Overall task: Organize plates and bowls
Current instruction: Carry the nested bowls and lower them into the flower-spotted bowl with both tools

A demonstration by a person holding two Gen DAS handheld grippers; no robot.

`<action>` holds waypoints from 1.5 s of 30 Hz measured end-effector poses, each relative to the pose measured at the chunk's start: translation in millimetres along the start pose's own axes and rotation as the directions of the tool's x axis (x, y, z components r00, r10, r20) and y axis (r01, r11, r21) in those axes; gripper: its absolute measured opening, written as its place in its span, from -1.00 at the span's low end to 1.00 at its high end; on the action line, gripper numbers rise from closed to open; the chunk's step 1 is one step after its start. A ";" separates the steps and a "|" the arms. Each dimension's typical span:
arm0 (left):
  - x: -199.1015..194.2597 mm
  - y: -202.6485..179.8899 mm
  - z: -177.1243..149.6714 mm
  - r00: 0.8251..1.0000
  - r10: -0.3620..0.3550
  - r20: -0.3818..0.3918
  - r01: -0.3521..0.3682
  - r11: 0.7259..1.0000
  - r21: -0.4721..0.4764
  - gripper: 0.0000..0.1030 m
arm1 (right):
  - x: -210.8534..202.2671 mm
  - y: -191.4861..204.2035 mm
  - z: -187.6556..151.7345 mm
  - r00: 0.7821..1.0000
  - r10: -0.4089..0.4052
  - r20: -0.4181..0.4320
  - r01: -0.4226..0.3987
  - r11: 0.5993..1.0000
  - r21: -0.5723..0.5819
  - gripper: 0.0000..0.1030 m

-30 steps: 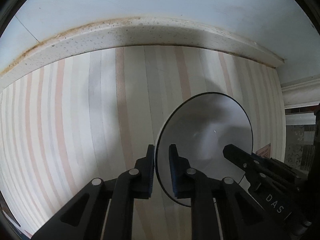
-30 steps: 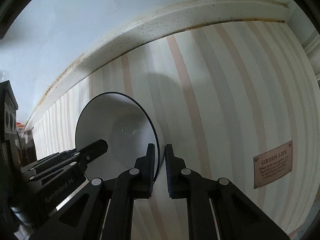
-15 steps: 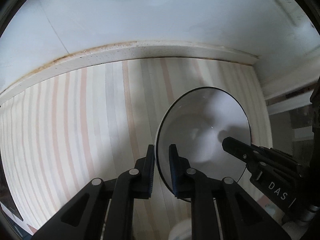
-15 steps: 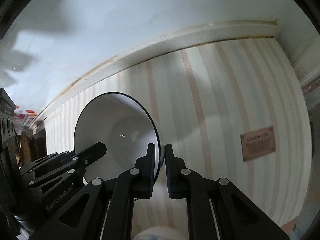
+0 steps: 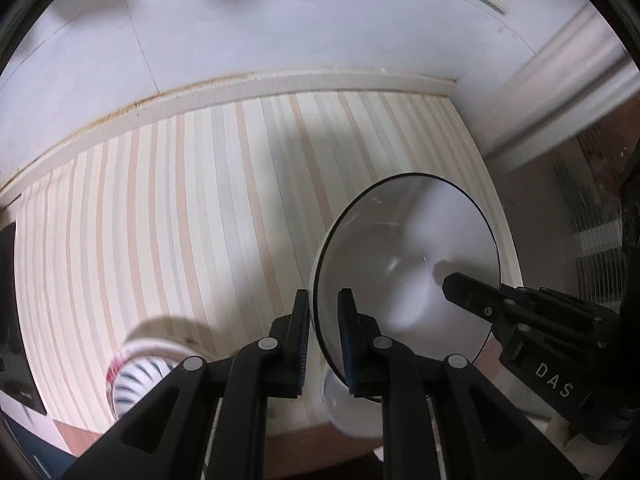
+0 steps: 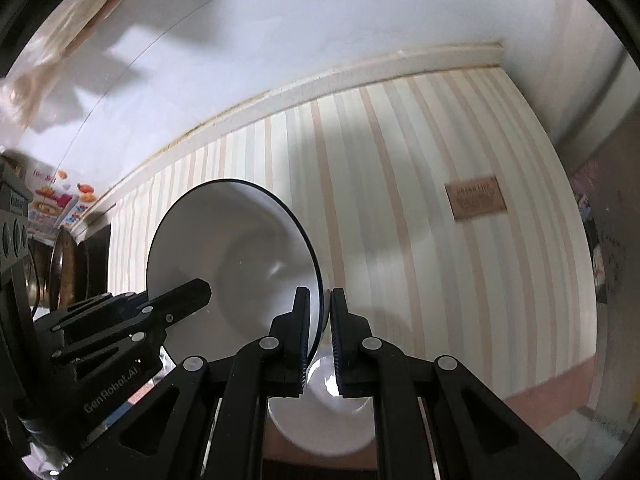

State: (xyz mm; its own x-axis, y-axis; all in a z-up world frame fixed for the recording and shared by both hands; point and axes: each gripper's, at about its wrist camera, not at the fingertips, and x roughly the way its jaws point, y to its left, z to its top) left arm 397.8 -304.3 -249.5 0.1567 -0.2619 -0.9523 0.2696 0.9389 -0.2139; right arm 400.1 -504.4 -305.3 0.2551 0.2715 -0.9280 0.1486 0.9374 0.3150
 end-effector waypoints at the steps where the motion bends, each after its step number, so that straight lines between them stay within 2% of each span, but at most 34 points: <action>1: -0.1 -1.5 -5.0 1.000 -0.003 -0.004 0.004 1.000 0.002 -0.77 | -2.0 -0.5 -8.2 1.000 -0.002 -0.004 0.002 1.000 -0.001 -0.78; 7: 14.9 -10.1 -35.8 0.998 0.001 -0.058 0.001 0.999 0.036 -0.77 | 3.4 -12.8 -54.0 0.999 -0.004 -0.053 0.005 1.000 0.026 -0.78; 14: 44.2 -11.4 -64.0 0.990 0.004 -0.144 0.003 0.999 0.043 -0.77 | 27.1 -25.6 -84.0 0.993 -0.019 -0.118 0.025 0.998 0.052 -0.78; 18: 55.2 -15.0 -72.9 0.986 0.027 -0.163 -0.016 0.998 0.068 -0.77 | 34.7 -29.4 -93.0 0.990 -0.029 -0.141 0.037 0.998 0.056 -0.78; 26: 66.0 -18.6 -80.2 0.980 0.049 -0.193 -0.032 0.995 0.090 -0.77 | 47.7 -34.5 -100.6 0.983 -0.034 -0.181 0.045 0.997 0.055 -0.78; 40: 76.0 -25.3 -80.2 0.978 0.084 -0.191 -0.062 0.991 0.118 -0.77 | 54.9 -40.7 -95.8 0.981 -0.030 -0.191 0.045 0.996 0.074 -0.77; 45: 79.2 -23.7 -82.5 0.976 0.090 -0.197 -0.071 0.992 0.104 -0.77 | 52.2 -44.0 -93.0 0.982 -0.015 -0.190 0.034 0.994 0.100 -0.70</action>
State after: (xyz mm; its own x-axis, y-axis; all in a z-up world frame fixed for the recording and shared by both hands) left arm 325.4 -328.9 -337.8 -0.0099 -0.1270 -0.9919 0.3552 0.9268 -0.1222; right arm 318.1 -511.2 -386.1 0.0669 0.2941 -0.9534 0.2520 0.9196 0.3014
